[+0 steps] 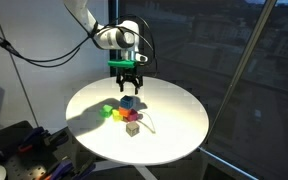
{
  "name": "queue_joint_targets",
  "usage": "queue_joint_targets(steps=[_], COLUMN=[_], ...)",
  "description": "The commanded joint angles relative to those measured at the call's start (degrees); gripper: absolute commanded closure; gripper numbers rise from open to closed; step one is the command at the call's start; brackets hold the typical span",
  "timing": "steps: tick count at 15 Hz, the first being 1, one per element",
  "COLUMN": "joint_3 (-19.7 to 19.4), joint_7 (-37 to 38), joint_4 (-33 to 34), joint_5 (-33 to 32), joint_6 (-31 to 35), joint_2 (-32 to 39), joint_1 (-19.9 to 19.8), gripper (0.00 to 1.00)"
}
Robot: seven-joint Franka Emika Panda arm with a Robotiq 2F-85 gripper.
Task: Put the blue block on the orange block
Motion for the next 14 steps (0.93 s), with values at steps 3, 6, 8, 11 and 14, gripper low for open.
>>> queue_joint_targets(steps=[3,6,8,11,14], joint_3=[0.04,-0.26,-0.51,-0.77,-0.65], joint_7=[0.16,1.53,2.83,4.57,4.24], joint_4=[-2.10,-3.53,-5.04,-7.75,-11.17], joint_5=[1.64,2.14,2.42,2.43,3.20], joint_6=[-4.85,-7.26,-8.20,-8.72,-6.80], joint_2=[-5.66,-8.38,-10.29,-12.95,-15.91], joint_1=[-1.14,-1.54,-1.72,-1.79,-2.12], gripper=[0.00,0.00,0.00,0.00,0.00])
